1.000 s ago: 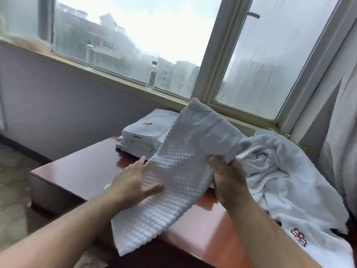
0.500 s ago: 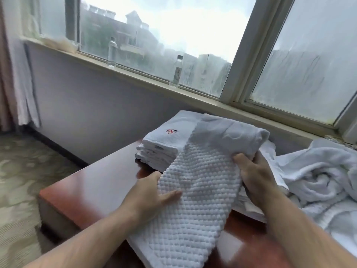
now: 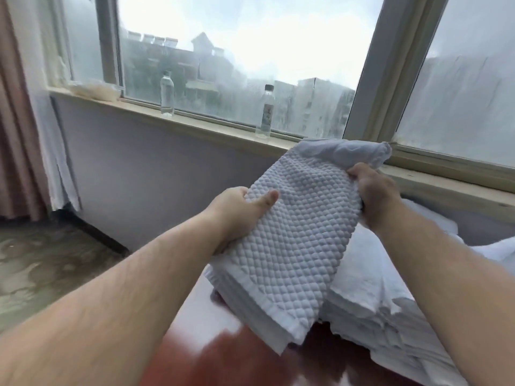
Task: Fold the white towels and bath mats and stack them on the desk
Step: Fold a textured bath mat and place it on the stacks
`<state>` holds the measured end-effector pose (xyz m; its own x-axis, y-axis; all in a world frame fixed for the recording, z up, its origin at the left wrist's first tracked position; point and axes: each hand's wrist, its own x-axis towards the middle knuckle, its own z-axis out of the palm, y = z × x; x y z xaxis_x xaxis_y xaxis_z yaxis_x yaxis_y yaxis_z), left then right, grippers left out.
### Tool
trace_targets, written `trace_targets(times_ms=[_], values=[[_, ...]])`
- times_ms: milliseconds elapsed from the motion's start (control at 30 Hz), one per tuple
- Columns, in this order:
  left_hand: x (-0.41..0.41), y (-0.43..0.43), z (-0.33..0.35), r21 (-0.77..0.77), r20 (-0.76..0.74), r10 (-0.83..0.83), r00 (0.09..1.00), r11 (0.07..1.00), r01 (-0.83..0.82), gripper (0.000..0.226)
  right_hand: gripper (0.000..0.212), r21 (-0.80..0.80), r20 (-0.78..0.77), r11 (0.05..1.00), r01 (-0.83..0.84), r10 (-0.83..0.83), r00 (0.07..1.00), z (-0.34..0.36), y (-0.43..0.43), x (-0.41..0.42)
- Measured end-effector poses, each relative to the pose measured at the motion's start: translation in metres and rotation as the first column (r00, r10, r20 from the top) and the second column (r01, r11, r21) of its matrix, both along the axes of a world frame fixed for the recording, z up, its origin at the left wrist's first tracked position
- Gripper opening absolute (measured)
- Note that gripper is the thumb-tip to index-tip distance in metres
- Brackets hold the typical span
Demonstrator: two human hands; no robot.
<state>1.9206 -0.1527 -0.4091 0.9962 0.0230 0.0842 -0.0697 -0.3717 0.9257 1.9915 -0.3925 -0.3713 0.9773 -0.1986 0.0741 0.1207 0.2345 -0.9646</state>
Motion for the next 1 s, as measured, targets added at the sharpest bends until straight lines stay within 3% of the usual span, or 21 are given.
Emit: trace_targets(times_ms=[133,267,333,433,500,600,667,800,867,933,1000], values=[[0.053,0.005,0.007,0.073,-0.049,0.045,0.998,0.996,-0.041,0.062,0.038,-0.009,-0.043,1.0,-0.008,0.008,0.999,0.003,0.007,0.057],[0.093,0.017,0.012,-0.132,-0.176,-0.029,0.984,0.991,0.006,0.086,0.032,-0.095,-0.104,0.995,0.018,-0.028,0.994,-0.002,0.01,0.106],[0.104,0.014,-0.005,0.036,-0.266,-0.005,0.964,0.999,0.015,0.1,0.03,-0.288,-0.221,0.957,0.012,-0.079,0.972,-0.031,0.006,0.121],[0.119,0.012,-0.049,0.33,-0.27,0.121,0.955,0.944,-0.026,0.083,0.039,-0.518,-0.291,0.849,-0.106,-0.059,0.955,-0.078,0.007,0.134],[0.128,0.016,-0.052,0.355,-0.256,0.137,0.957,0.934,-0.039,0.075,0.046,-0.64,-0.237,0.763,-0.09,-0.084,0.968,-0.083,0.008,0.144],[0.135,0.021,-0.038,0.384,-0.156,0.163,0.974,0.919,-0.092,0.064,0.057,-0.809,-0.032,0.572,0.135,-0.272,0.962,-0.063,0.011,0.153],[0.138,0.017,-0.031,0.378,-0.073,0.189,0.979,0.914,-0.148,0.056,0.059,-0.79,0.03,0.572,0.221,-0.323,0.946,-0.053,0.009,0.162],[0.135,0.003,-0.038,0.453,-0.074,0.244,0.967,0.872,-0.186,0.048,0.063,-0.788,-0.078,0.591,0.171,-0.373,0.925,-0.072,0.007,0.16],[0.13,0.001,-0.032,0.519,0.124,0.292,0.948,0.796,-0.313,0.043,0.054,-0.744,0.122,0.563,0.36,-0.416,0.901,-0.08,0.011,0.151],[0.125,-0.005,-0.022,0.489,0.297,0.223,0.928,0.8,-0.349,0.042,0.047,-0.715,0.413,0.435,0.547,-0.368,0.833,-0.08,0.012,0.141],[0.12,-0.016,-0.019,0.52,0.249,0.066,0.966,0.833,-0.191,0.052,0.038,-0.716,0.543,0.351,0.604,-0.265,0.797,-0.076,0.012,0.139]])
